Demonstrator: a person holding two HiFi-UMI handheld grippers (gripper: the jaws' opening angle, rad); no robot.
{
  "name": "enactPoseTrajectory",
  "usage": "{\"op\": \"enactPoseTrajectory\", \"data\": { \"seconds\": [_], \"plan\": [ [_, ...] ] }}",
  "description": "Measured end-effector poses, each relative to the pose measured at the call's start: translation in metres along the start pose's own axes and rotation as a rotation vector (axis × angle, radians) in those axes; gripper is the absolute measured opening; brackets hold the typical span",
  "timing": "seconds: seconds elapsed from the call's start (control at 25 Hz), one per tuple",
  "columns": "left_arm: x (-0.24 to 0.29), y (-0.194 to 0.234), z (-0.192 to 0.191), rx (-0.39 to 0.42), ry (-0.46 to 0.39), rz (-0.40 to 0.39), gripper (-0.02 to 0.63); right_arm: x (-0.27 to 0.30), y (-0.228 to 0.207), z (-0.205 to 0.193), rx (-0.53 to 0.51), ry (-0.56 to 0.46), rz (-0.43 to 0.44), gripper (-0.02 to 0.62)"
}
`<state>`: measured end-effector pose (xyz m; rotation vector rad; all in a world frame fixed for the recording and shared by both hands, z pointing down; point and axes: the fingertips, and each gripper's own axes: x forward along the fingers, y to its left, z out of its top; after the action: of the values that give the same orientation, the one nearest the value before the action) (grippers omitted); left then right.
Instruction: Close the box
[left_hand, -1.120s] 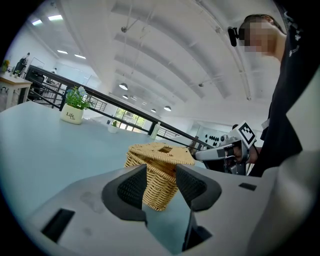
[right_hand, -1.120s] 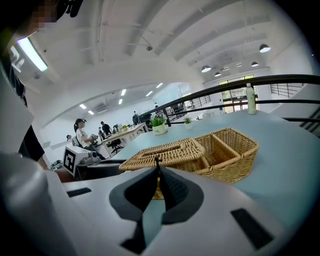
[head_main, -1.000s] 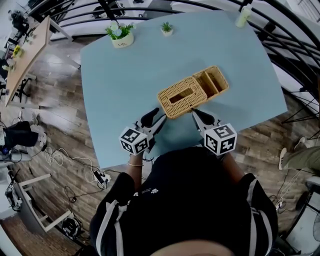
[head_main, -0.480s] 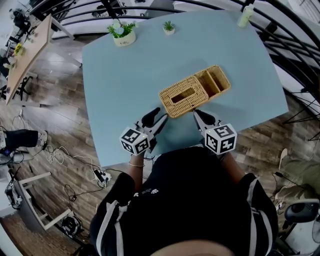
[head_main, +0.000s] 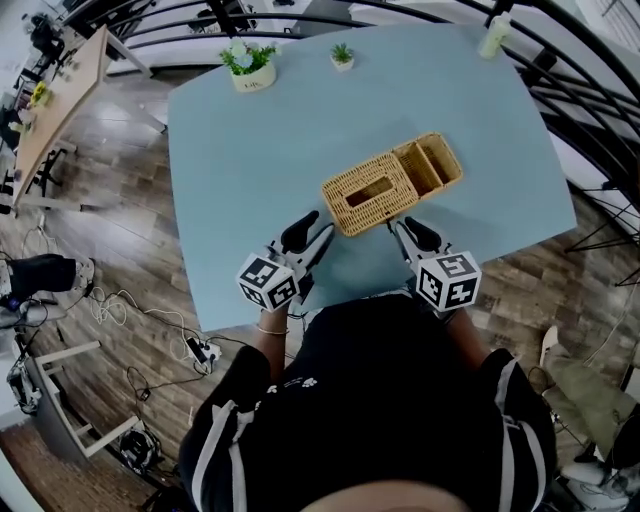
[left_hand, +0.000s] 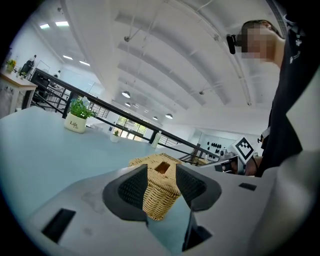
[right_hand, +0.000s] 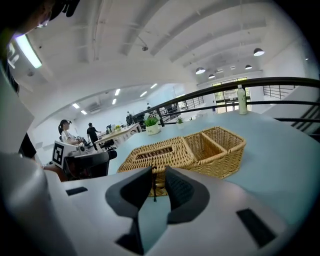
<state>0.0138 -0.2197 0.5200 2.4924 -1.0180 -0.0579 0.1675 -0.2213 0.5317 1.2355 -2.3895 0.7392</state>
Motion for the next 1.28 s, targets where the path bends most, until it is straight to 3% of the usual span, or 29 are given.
{"op": "enactPoseTrajectory", "data": {
  "seconds": [0.44,0.76,1.28],
  "plan": [
    [-0.006,-0.005,0.039,0.089,-0.058,0.053,0.158,-0.012,0.008,0.068,-0.034,-0.183,0.010,0.016],
    [-0.010,-0.011,0.054,0.123,-0.073,0.091,0.037,-0.012,0.017,0.086,-0.088,-0.219,0.060,0.000],
    [0.002,-0.049,0.067,0.204,-0.066,0.134,0.029,-0.028,0.026,0.105,-0.192,-0.241,0.169,0.000]
  ]
}}
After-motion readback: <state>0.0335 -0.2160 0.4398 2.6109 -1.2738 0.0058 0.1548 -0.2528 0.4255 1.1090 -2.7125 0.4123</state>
